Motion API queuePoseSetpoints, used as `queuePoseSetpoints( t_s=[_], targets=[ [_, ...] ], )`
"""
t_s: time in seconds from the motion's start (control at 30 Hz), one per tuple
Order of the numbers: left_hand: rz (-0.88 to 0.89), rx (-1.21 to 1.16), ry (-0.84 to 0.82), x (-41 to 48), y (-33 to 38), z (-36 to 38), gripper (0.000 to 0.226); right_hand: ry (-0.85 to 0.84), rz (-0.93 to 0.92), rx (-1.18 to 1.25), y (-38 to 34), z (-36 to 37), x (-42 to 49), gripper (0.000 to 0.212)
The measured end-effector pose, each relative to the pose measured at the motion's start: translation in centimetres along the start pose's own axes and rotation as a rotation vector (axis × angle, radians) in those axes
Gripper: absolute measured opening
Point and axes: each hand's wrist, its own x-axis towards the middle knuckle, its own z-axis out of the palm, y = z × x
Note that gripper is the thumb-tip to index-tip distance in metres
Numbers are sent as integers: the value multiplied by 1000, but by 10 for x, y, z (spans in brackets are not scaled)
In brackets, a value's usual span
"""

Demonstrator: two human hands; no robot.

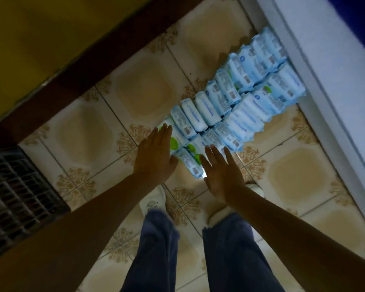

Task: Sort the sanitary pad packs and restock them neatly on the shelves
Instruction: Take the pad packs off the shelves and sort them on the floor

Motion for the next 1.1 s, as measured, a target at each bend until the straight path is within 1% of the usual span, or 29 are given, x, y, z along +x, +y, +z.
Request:
queuePoseSetpoints(
  t_s=[0.03,0.1,0.17,0.27,0.33,0.43,0.53,0.63,0.7,0.77,0.9,1.0,1.1],
  targets=[
    [75,122,67,-14,9,-13,85,97,22,4,7,-19,-12,67],
    [239,281,229,-42,29,-39,96,252,76,29,21,-61,-43,79],
    [342,379,351,-70,51,-70,101,343,114,34,37,-108,-80,89],
    [493,465,517,-114,88,-134,94,470,155,-30,59,-185,-138,96],
    [595,505,577,-141,115,-178,90,523,198,-43,69,-232,-182,96],
    [725,497,665,-182,165,-236,88,592,268,-104,78,-294,-255,94],
    [873,498,722,-223,225,-283,95,743,371,-98,83,-343,-335,90],
    [1056,499,791,-266,291,-324,98,861,538,-117,78,-375,-422,86],
    [1190,472,847,-295,336,-344,99,909,658,-165,76,-390,-477,85],
    [1319,437,889,-328,381,-361,98,948,775,-209,77,-405,-528,86],
    [1573,363,967,-402,464,-384,90,1077,1023,-282,80,-433,-628,82],
    [1736,293,995,-464,522,-395,88,1174,1153,-350,77,-445,-705,78],
    [1867,212,1014,-526,573,-396,81,1247,1261,-422,75,-448,-777,74]
  ],
)
